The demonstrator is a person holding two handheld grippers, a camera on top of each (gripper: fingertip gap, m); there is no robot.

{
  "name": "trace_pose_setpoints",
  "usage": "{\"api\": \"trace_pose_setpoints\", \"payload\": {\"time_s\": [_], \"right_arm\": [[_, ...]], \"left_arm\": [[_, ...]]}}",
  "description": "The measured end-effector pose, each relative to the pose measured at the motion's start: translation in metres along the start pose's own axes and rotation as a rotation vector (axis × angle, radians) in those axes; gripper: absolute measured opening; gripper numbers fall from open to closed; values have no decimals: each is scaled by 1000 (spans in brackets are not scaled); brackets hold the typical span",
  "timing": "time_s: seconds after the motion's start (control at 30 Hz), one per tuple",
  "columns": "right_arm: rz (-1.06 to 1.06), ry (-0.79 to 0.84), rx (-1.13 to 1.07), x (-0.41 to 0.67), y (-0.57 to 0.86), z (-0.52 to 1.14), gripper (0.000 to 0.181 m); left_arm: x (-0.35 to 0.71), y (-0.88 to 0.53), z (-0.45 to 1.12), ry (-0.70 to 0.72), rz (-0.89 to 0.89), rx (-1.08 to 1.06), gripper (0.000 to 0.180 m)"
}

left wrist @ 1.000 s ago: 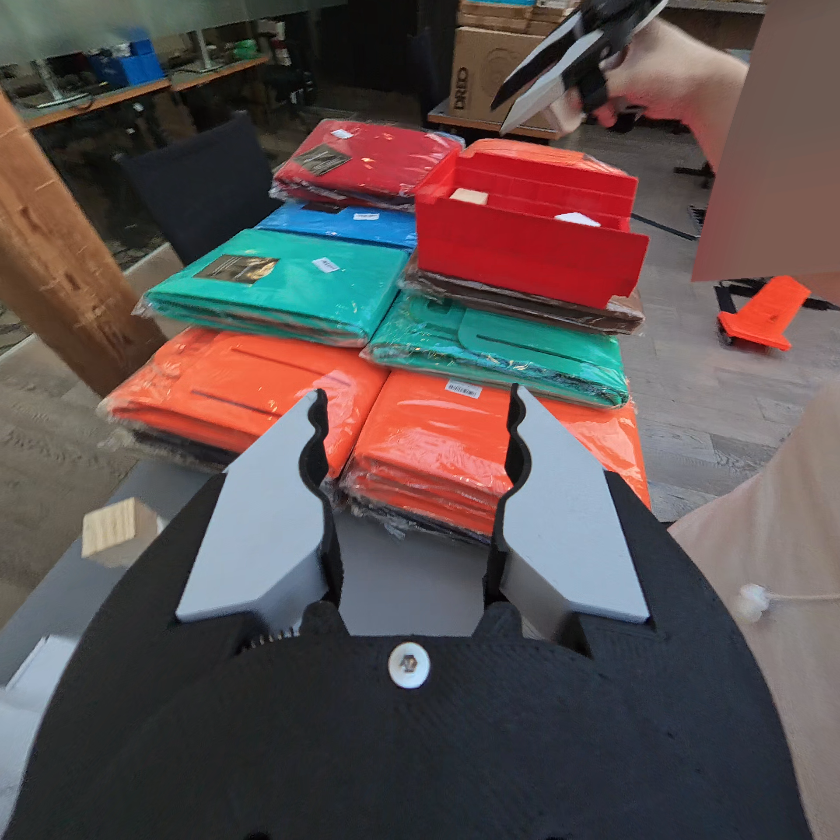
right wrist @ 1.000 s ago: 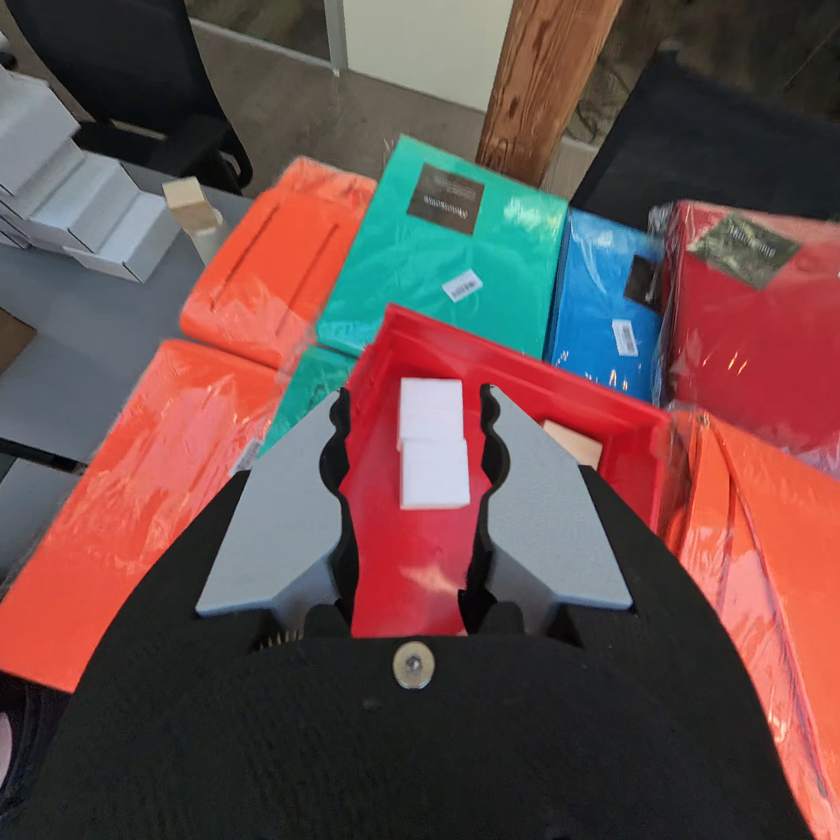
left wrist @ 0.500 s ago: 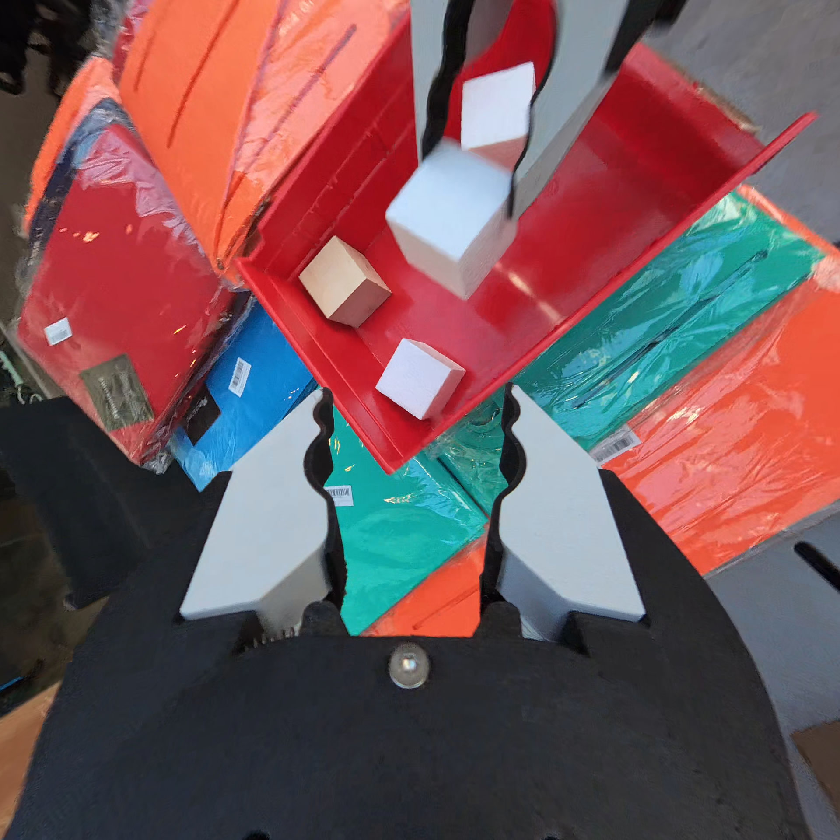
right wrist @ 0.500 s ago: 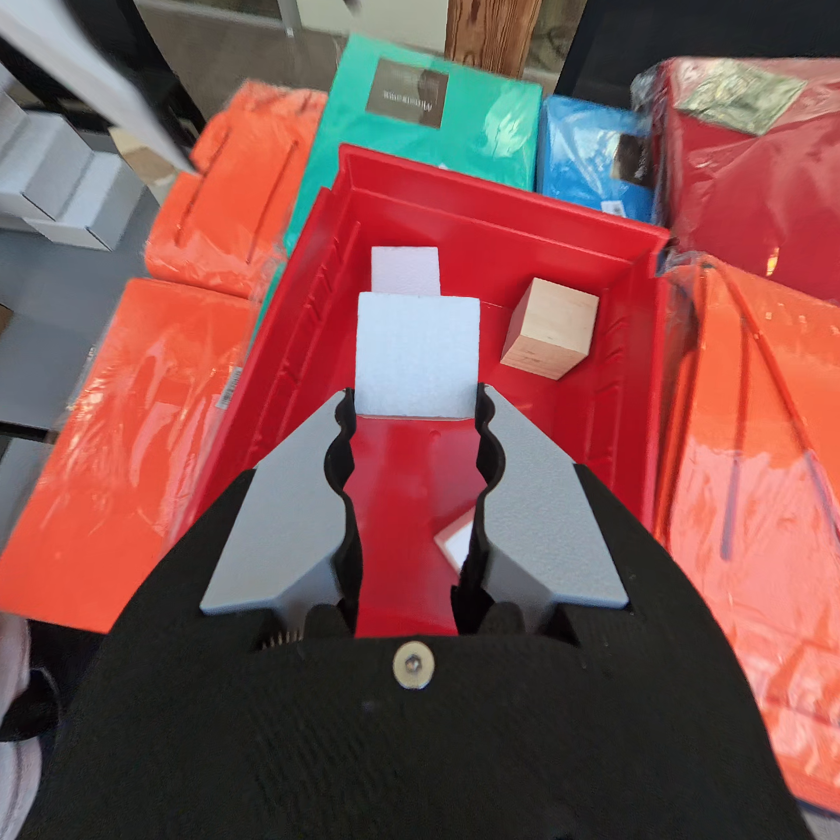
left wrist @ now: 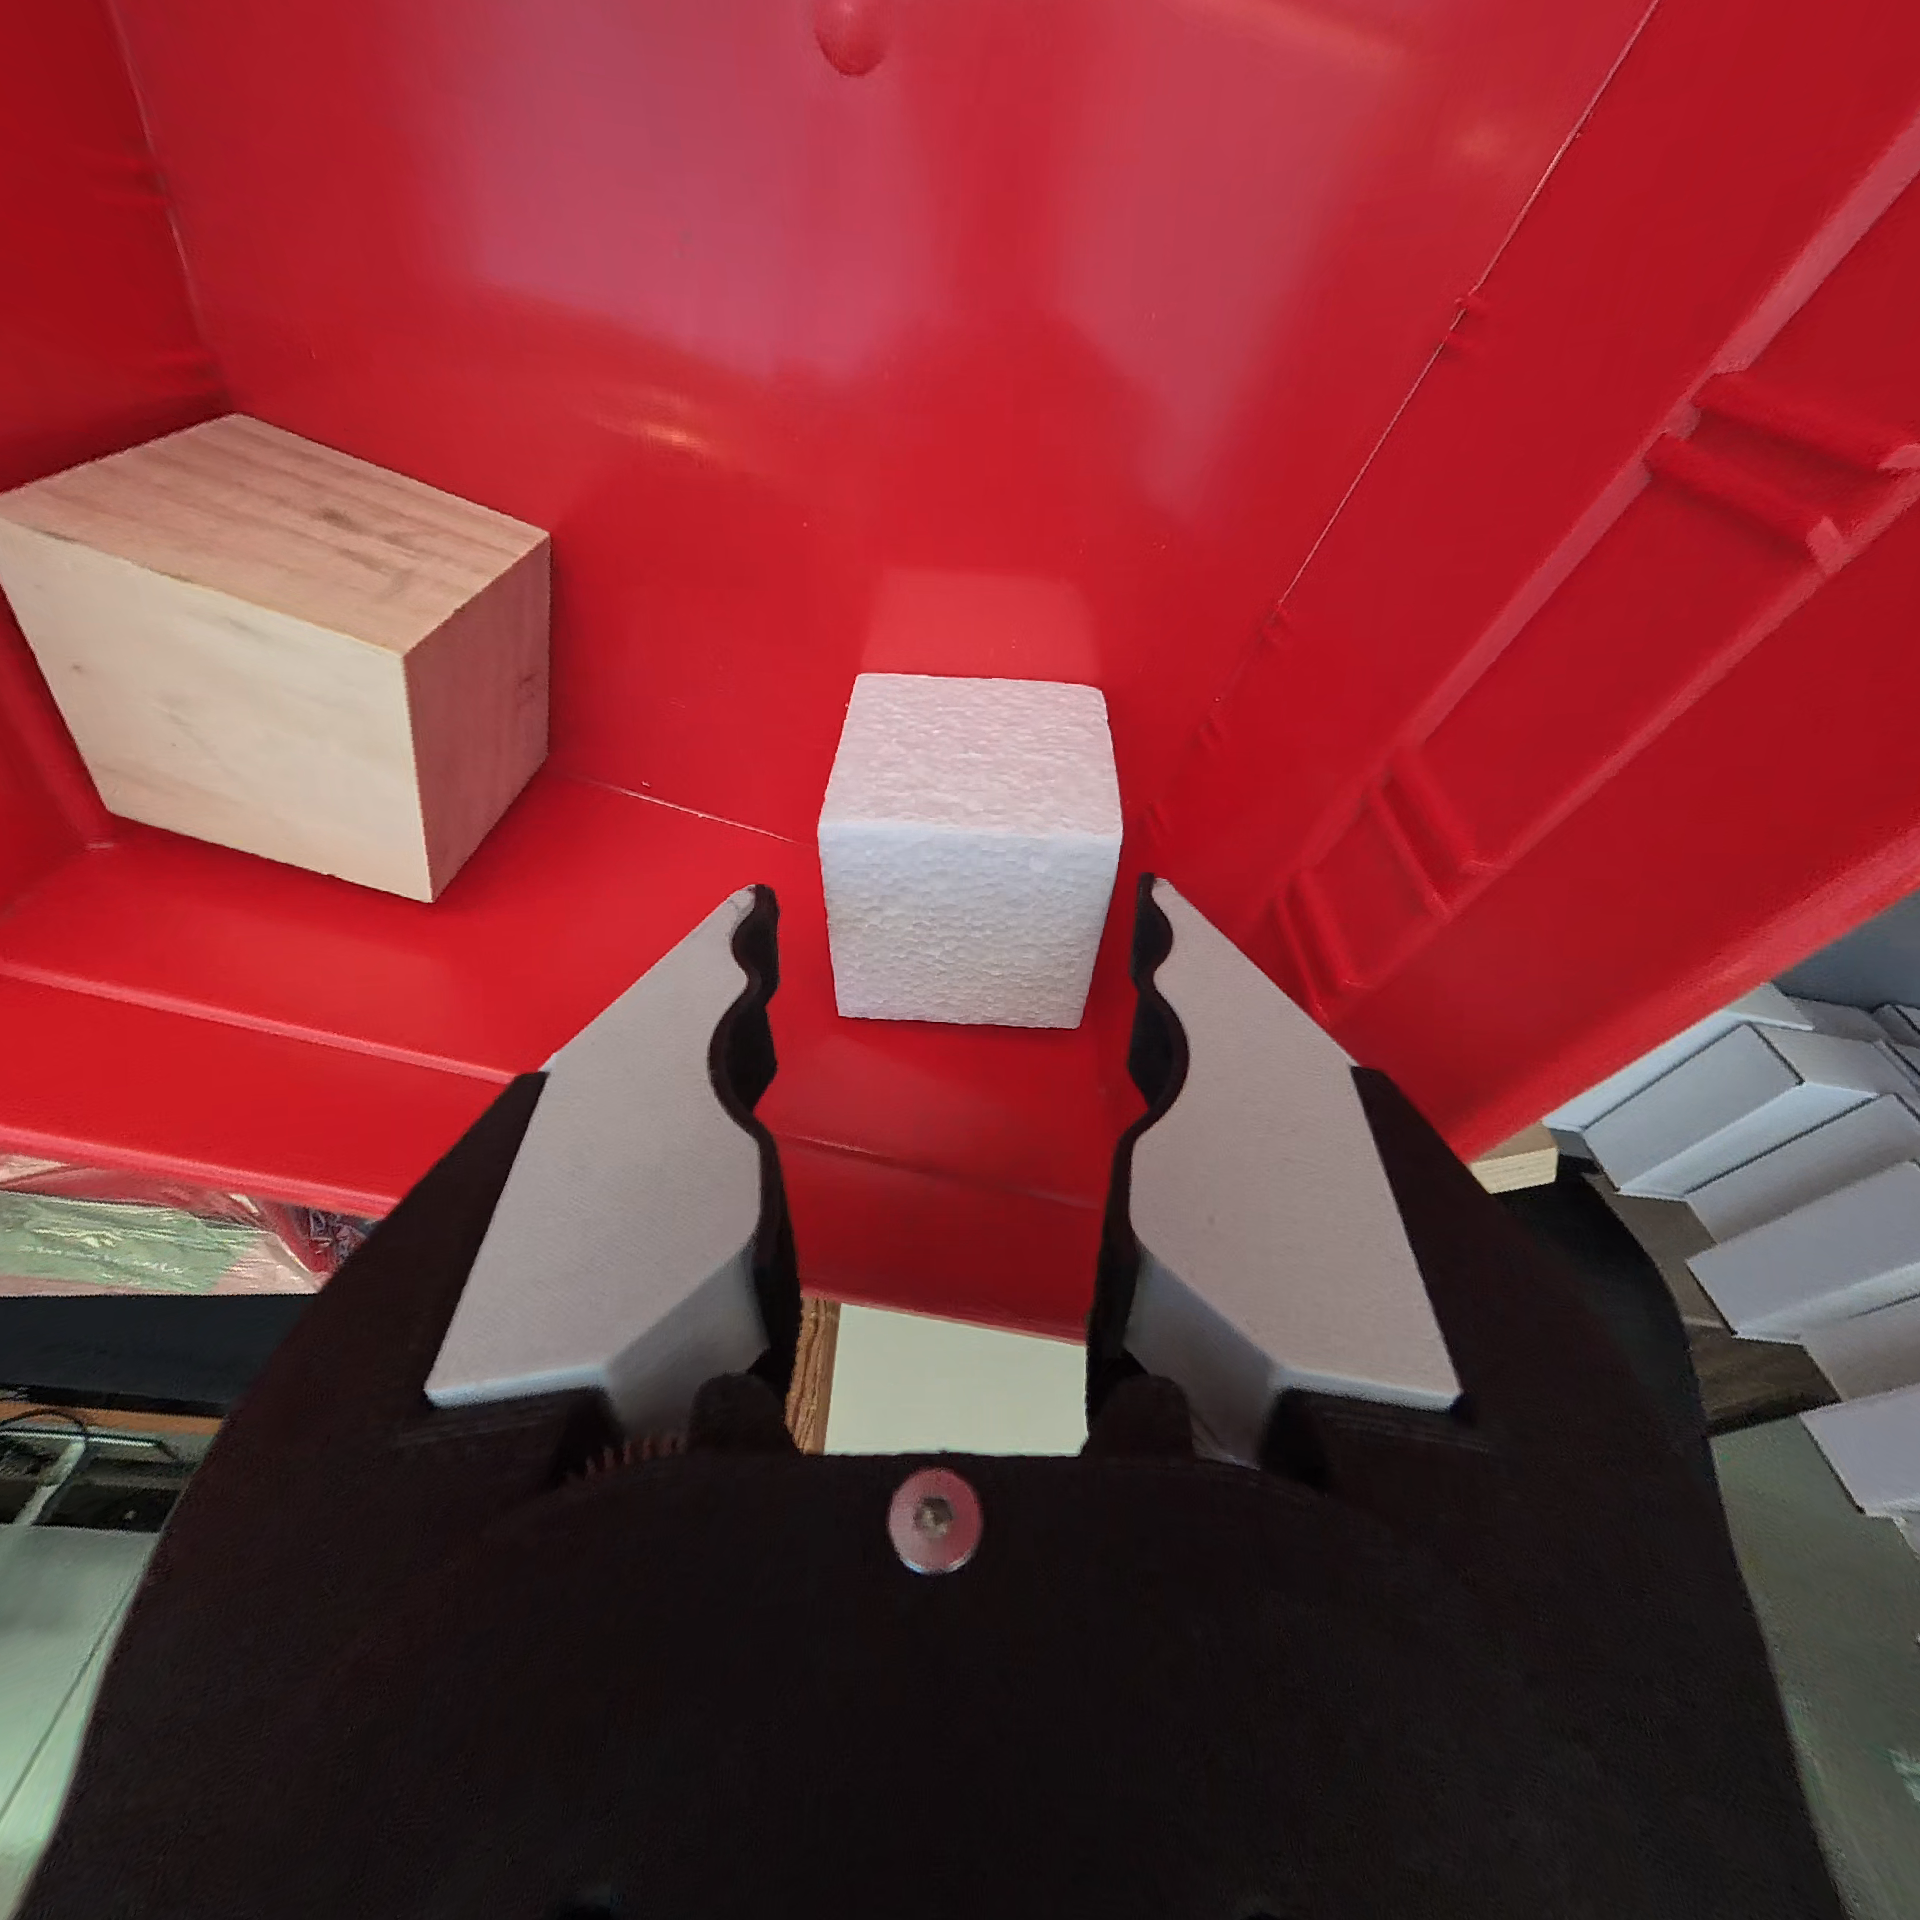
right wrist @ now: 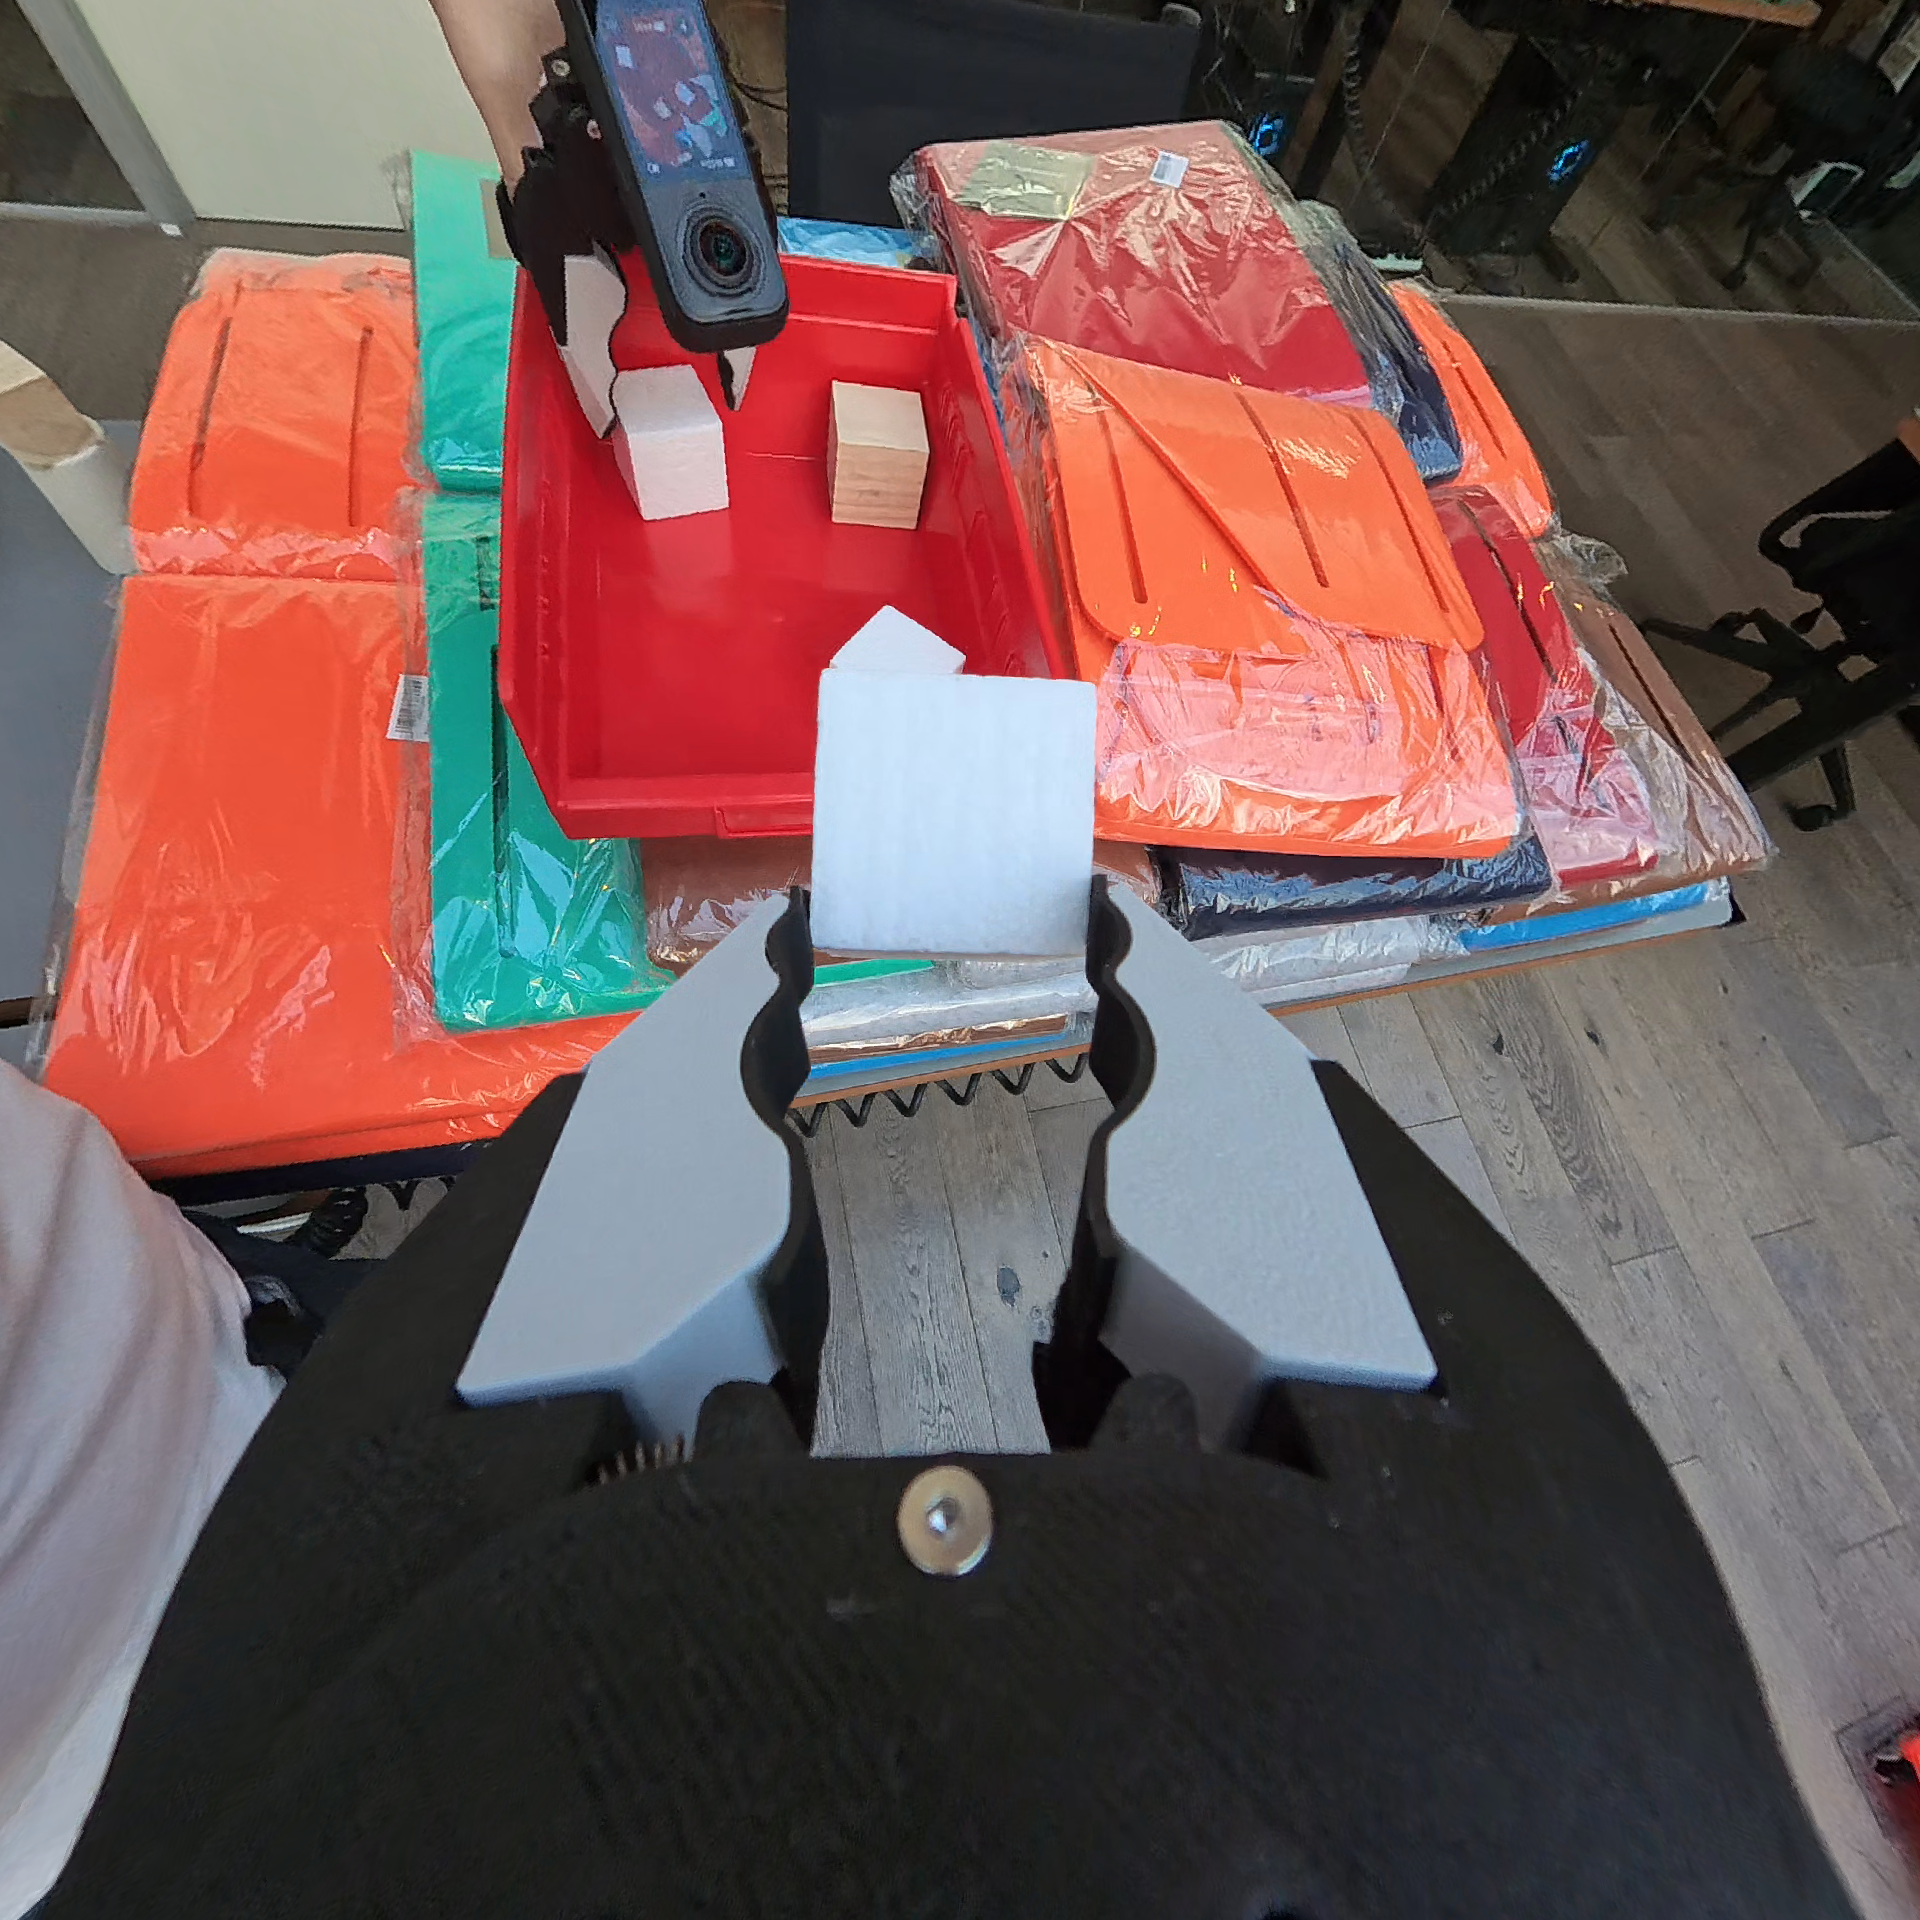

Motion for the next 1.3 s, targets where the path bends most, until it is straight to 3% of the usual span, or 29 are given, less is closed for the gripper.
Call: {"api": "trace_pose_setpoints", "payload": {"time_s": [0.07, 0.17, 0.33, 0.4, 0.47, 0.6, 0.73, 0.93, 1.3], "right_arm": [[-21, 2, 19, 5, -2, 5, 52], [-63, 4, 63, 18, -8, 18, 52], [-133, 29, 139, 46, -25, 35, 52], [-165, 39, 159, 56, -33, 39, 52], [-186, 37, 177, 64, -38, 44, 52], [-207, 23, 230, 82, -46, 66, 52], [-241, 49, 292, 104, -60, 90, 52], [-277, 16, 324, 116, -75, 105, 52], [-253, -46, 284, 106, -65, 111, 52]], "left_arm": [[0, 2, 7, -23, 37, 12, 54], [4, 5, -1, -7, 6, 44, 54], [-18, 34, -115, 280, -253, 368, 54], [-65, 74, -171, 355, -466, 545, 54], [-129, 132, -197, 324, -764, 568, 53], [-262, 243, -164, 85, -1368, 463, 54], [-345, 303, -67, -9, -1708, 266, 53], [-397, 344, 53, -185, -1877, 41, 54], [-419, 347, 94, -123, -1918, 76, 54]]}}
Point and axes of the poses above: each gripper's, where its closed fingertips meet, z out along the fingers, x out of its top, y = z × x across the jaws, the point moved 10 cm from there along -z, back along the fingers, and after that the axes turned 15 degrees about y, right-handed, at the moved point
